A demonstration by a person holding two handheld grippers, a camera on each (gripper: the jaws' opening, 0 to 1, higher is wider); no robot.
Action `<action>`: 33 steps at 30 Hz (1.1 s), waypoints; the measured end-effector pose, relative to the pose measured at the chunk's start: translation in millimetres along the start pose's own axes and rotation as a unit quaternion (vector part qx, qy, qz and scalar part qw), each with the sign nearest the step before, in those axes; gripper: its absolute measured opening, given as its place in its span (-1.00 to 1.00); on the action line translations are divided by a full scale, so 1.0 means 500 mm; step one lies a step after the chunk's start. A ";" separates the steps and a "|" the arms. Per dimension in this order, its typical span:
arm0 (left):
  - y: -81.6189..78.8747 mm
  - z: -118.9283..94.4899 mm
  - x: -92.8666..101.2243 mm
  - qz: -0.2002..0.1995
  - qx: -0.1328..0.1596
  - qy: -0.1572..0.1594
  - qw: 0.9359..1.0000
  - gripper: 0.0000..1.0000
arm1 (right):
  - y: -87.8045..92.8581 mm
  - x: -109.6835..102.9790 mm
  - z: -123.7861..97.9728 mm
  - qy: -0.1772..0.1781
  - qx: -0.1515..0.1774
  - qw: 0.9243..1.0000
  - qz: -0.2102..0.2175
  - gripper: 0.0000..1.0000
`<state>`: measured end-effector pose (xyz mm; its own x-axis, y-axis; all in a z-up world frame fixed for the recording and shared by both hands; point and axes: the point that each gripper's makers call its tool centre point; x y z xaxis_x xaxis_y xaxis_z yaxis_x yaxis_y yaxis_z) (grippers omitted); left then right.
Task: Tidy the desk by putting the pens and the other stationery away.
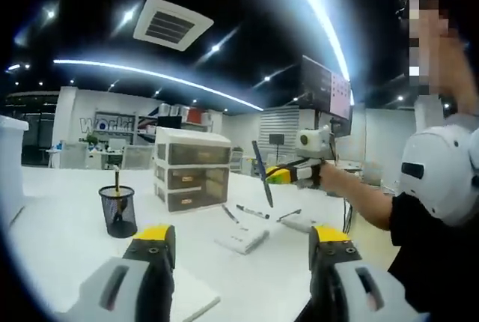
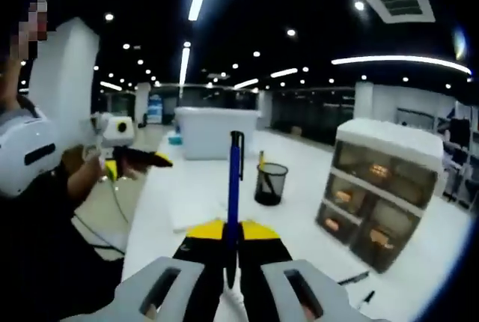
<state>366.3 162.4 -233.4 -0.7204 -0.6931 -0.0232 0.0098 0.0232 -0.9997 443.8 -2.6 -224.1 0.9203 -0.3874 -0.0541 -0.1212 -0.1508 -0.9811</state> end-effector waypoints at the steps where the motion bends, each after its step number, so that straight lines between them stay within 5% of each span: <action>1: -0.004 0.001 -0.001 0.000 0.002 -0.001 1.000 0.44 | 0.001 -0.003 -0.002 0.002 0.007 1.000 0.003 -0.93; 13: -0.034 0.013 0.002 0.004 0.021 0.004 1.000 0.43 | 0.005 -0.030 -0.015 0.040 0.096 0.994 0.028 -0.93; 33: -0.088 0.117 0.062 -0.021 0.077 0.063 0.995 0.32 | 0.006 -0.094 0.009 0.038 0.127 0.991 0.009 -0.93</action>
<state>384.0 97.8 -190.9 -0.8041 -0.5944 0.0093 0.0782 -0.1212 -0.9895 401.7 19.0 -225.6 0.8870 -0.4569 -0.0667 -0.0299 0.0874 -0.9957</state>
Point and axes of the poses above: the point that each gripper's makers call its tool centre point, and the gripper's own axes: z roughly forward along the fingers, x roughly to its right, y roughly out of its underside, and after that the axes turned 6 degrees about z, right-handed
